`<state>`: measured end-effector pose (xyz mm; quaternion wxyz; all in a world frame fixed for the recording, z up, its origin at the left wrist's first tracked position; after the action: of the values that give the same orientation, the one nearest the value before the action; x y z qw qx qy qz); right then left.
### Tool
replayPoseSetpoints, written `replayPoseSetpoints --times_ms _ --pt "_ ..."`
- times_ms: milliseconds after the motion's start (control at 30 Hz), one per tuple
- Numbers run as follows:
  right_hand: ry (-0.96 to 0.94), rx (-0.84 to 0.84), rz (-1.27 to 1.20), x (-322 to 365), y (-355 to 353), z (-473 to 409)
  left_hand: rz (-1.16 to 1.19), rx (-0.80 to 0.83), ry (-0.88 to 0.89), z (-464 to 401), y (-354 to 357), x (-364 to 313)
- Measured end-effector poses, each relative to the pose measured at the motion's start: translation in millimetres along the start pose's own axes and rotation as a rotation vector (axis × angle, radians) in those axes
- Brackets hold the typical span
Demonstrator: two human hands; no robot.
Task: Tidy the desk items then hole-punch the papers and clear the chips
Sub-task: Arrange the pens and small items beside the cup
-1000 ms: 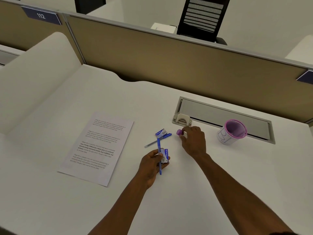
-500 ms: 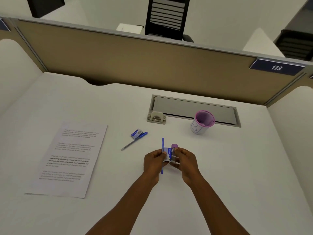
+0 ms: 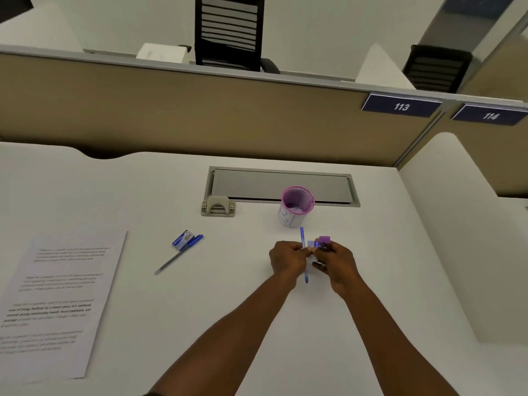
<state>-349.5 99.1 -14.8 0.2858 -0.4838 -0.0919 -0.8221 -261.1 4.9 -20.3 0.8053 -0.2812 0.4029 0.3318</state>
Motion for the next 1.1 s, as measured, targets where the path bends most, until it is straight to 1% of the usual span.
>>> replayPoseSetpoints --times_ms 100,200,300,433,700,833,1000,1100 --pt "-0.021 -0.098 0.103 10.1 -23.5 -27.1 -0.035 0.042 0.042 -13.4 30.7 -14.1" --pt "-0.021 -0.174 0.15 15.1 -41.1 -51.8 -0.104 0.069 0.055 -27.1 55.9 -23.1" --pt "-0.031 -0.216 0.243 14.0 -54.6 -76.3 -0.166 0.012 0.083 -40.7 70.3 -30.4" --pt "-0.056 -0.231 0.301 15.1 -62.3 -88.9 -0.246 -0.06 0.106 -50.2 79.7 -34.2" --pt "-0.111 -0.352 0.466 12.2 -55.7 -97.8 -0.259 -0.112 0.14 -60.1 85.4 -20.3" --pt "-0.184 -0.438 0.59 13.6 -52.2 -95.1 -0.237 -0.115 0.15 -62.4 86.7 -17.5" --pt "-0.203 -0.535 0.615 5.6 -58.5 -92.8 -0.212 -0.107 0.193 -60.1 87.0 -14.5" --pt "-0.23 -0.5 0.667 6.1 -56.7 -92.5 -0.207 -0.107 0.206 -59.0 87.5 -13.5"
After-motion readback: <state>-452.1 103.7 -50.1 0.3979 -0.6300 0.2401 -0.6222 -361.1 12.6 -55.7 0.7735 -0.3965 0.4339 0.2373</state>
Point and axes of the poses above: each hand's wrist, its own z-axis away from the middle knuckle, its own y-axis out of the palm, x = y × z, the point moved 3 cm from there along -z, towards the middle knuckle, and after that the axes turned 2 degrees about z, right-handed, at the moved point
